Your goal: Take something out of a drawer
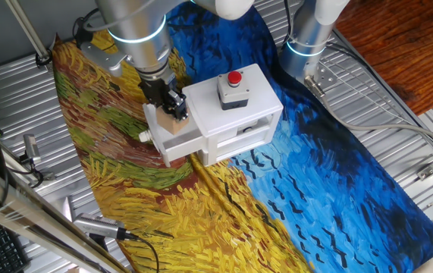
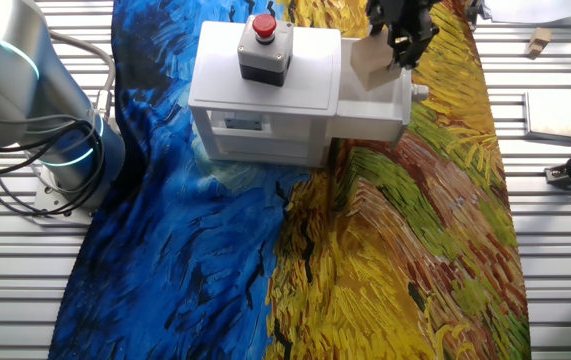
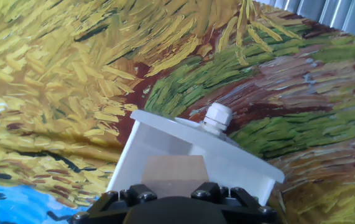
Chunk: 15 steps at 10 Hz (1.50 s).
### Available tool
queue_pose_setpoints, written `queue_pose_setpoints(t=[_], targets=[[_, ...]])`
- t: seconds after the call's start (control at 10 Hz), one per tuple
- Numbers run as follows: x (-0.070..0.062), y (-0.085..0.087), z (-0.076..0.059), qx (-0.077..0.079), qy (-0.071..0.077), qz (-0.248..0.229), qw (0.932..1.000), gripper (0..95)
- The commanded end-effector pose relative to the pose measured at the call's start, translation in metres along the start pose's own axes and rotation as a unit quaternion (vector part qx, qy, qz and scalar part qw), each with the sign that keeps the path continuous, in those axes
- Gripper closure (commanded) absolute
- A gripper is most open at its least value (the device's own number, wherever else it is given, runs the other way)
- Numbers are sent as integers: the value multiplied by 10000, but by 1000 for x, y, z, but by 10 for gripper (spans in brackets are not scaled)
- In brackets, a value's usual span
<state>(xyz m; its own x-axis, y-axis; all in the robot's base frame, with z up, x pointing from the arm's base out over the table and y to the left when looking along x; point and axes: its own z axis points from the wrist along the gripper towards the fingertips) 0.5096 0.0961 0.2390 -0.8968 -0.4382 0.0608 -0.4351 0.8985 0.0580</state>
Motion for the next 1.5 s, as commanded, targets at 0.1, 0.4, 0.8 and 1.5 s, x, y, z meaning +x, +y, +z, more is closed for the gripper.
queue_pose_setpoints(t=[0.1,0.4,0.8,1.5], targets=[[0,0,0,7,-31,64,10000,950],[0,0,0,121,33,242,9996,950],[-1,-21,0,95,56,-2,9999,950],[-10,-26,-4,99,147,-310,9994,950]])
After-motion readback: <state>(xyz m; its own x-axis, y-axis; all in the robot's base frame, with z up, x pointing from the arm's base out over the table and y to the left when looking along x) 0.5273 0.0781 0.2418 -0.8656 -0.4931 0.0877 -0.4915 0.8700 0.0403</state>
